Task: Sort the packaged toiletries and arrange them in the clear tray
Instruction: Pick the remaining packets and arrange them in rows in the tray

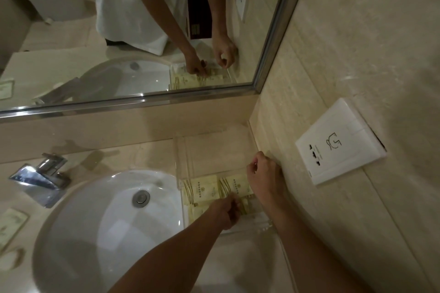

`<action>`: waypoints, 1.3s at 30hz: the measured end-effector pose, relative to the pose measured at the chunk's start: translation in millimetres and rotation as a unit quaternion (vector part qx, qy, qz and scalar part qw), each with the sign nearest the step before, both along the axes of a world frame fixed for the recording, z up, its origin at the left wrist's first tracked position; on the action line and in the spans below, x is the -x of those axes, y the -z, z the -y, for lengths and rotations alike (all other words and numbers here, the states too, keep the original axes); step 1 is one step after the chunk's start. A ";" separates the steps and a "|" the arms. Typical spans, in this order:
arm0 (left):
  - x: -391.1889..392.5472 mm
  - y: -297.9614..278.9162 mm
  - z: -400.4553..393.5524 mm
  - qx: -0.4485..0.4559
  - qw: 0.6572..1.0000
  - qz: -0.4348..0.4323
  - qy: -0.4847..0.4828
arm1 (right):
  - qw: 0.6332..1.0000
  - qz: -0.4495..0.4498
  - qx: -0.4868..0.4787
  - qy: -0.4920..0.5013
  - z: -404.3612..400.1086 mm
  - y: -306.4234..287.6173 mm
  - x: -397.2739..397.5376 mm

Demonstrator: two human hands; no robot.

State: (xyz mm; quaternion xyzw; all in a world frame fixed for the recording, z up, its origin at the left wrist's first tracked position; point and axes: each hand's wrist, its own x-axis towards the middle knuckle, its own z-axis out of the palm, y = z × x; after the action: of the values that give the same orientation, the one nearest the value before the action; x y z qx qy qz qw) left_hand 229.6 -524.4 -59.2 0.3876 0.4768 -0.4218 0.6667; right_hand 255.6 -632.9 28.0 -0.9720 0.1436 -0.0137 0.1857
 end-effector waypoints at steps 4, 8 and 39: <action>-0.6 -3.4 -0.3 0.002 1.000 -0.009 0.007 | 1.000 -0.004 0.003 -0.001 -1.2 -0.7 -0.2; -1.5 -7.2 -1.7 -0.009 1.000 -0.015 0.008 | 1.000 -0.009 0.004 -0.004 -3.3 -4.0 1.3; -16.6 -67.9 -70.4 -0.175 0.944 0.217 0.178 | 0.987 -0.122 0.057 -0.090 -43.8 -24.9 -0.4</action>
State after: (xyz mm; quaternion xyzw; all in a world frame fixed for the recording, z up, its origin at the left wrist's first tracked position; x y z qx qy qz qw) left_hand 246.2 -454.0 8.8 0.6588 0.3101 -0.3494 0.5897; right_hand 256.0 -589.1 52.9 -0.9843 0.0762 0.1134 0.1114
